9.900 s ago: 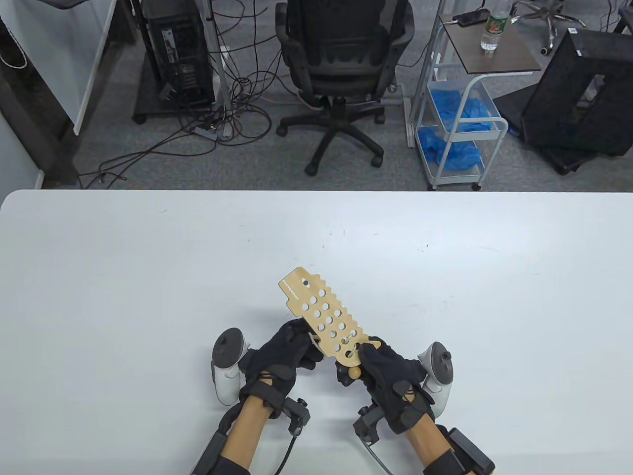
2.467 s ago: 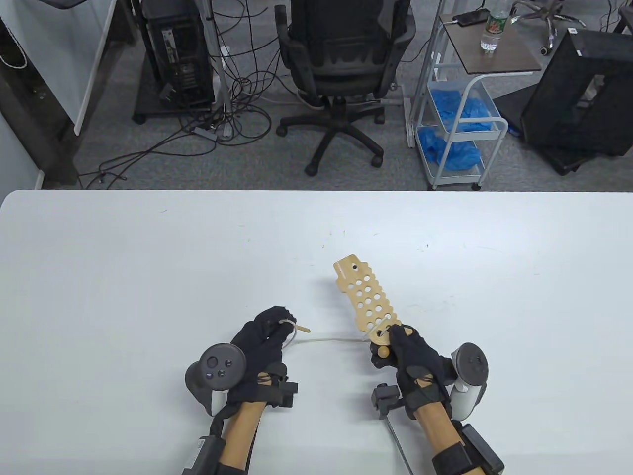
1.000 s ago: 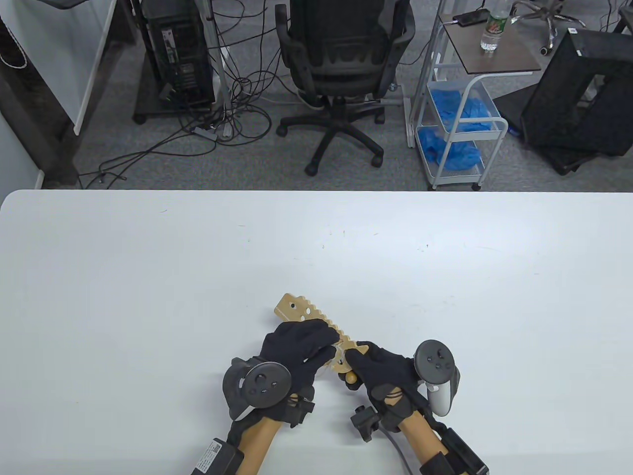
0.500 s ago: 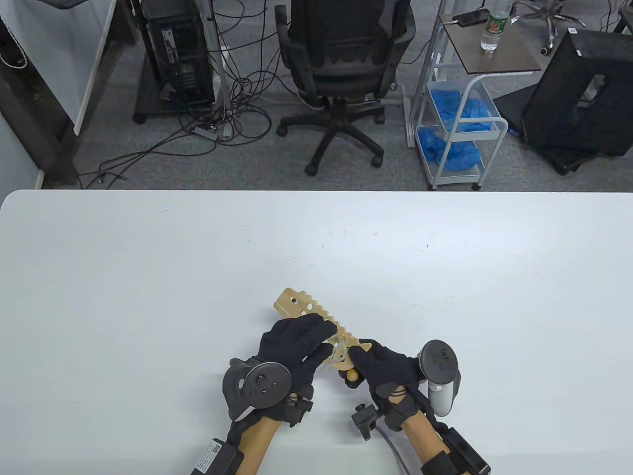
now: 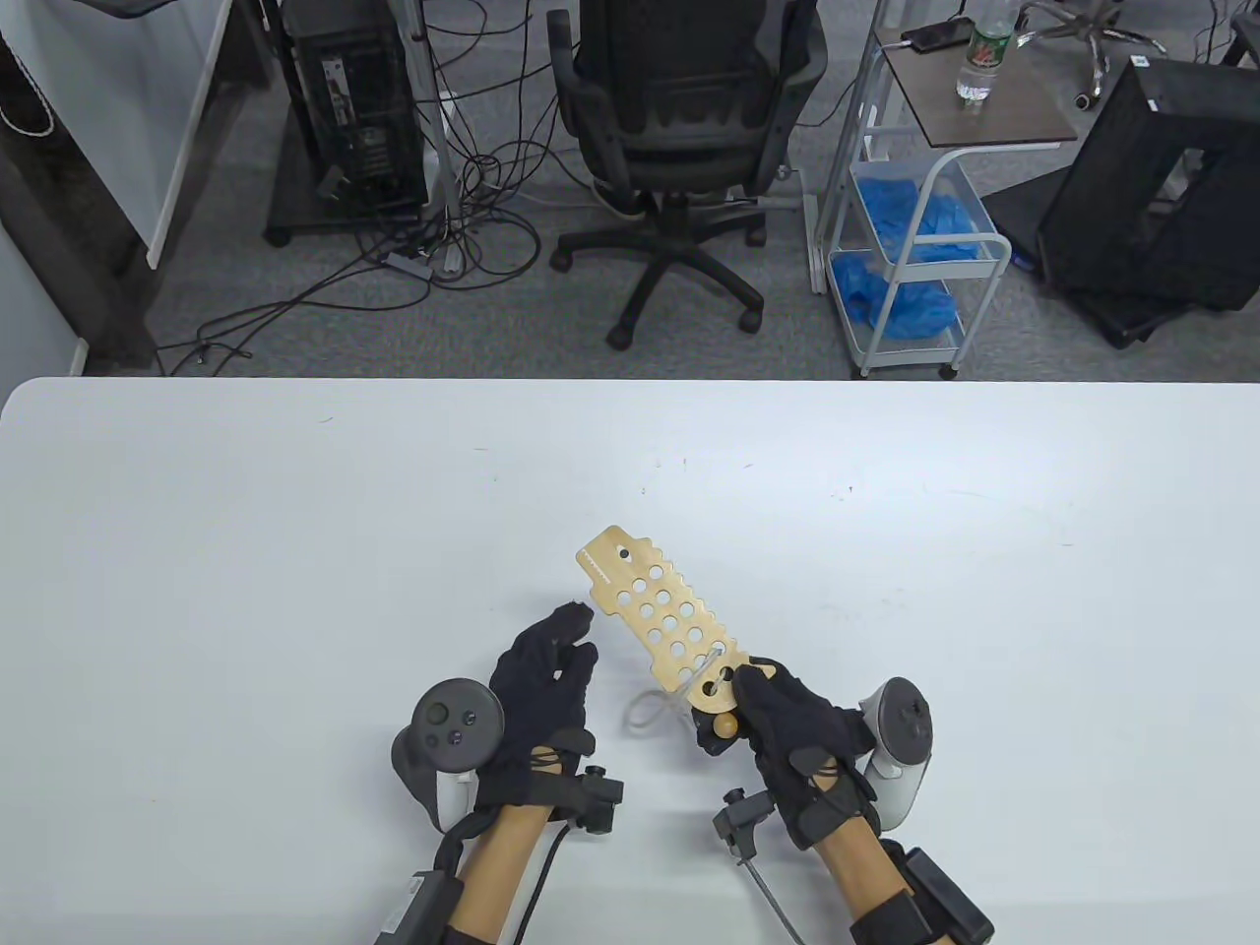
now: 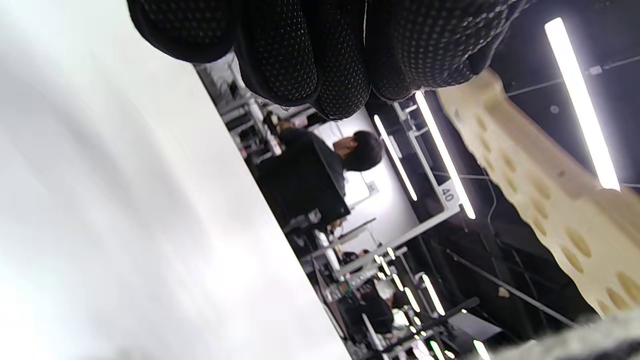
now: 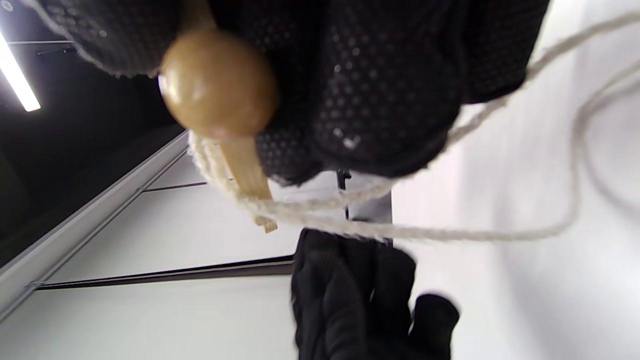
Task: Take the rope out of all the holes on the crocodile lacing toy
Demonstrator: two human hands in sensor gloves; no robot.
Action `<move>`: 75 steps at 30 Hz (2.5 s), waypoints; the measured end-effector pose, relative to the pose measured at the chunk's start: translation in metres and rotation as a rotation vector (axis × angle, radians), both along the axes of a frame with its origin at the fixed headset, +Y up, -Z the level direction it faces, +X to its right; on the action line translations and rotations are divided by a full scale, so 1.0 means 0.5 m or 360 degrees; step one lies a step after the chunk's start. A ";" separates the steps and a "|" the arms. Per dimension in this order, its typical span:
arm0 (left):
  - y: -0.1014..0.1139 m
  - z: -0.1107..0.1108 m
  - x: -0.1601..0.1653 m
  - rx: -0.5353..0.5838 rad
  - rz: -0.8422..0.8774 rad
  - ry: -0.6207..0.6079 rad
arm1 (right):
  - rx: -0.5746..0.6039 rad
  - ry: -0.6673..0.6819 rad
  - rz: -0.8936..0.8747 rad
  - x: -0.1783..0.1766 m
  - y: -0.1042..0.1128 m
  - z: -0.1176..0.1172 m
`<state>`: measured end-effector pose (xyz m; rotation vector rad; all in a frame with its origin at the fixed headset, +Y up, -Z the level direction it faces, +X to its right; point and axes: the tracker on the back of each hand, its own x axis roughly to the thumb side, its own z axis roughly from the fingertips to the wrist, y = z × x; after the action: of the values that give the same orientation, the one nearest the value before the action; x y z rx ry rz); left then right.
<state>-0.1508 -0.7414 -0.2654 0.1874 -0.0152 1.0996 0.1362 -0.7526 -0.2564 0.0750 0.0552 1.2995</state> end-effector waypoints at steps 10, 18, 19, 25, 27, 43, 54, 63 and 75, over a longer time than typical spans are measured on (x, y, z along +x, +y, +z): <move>-0.023 -0.019 0.056 -0.0169 0.0283 -0.0717 | 0.0078 0.0340 -0.0183 -0.037 0.012 0.002; -0.031 -0.019 0.084 -0.0289 0.0342 -0.1066 | 0.0123 0.0457 -0.0217 -0.049 0.016 0.003; -0.030 -0.018 0.085 -0.0287 0.0334 -0.1066 | 0.0123 0.0461 -0.0215 -0.048 0.015 0.003; -0.024 -0.018 0.078 -0.0246 0.0269 -0.0971 | 0.0114 0.0495 -0.0187 -0.052 0.015 0.004; -0.024 -0.018 0.075 -0.0245 0.0252 -0.0945 | 0.0113 0.0485 -0.0164 -0.051 0.015 0.004; -0.023 -0.030 0.017 -0.0193 0.0089 -0.0581 | -0.0029 0.0077 0.0057 0.031 -0.012 -0.018; -0.018 -0.028 -0.035 -0.0164 -0.0050 -0.0195 | -0.0105 -0.0155 0.0208 0.082 -0.022 -0.028; -0.023 -0.032 -0.074 -0.0199 -0.0041 -0.0034 | -0.0151 -0.0258 0.0177 0.113 -0.027 -0.031; -0.022 -0.033 -0.093 -0.0209 0.0005 0.0028 | -0.0205 -0.0414 0.0079 0.158 -0.034 -0.034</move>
<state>-0.1973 -0.7524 -0.2821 0.0793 0.0731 1.0981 0.2151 -0.7697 -0.2733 -0.2067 -0.0820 1.3427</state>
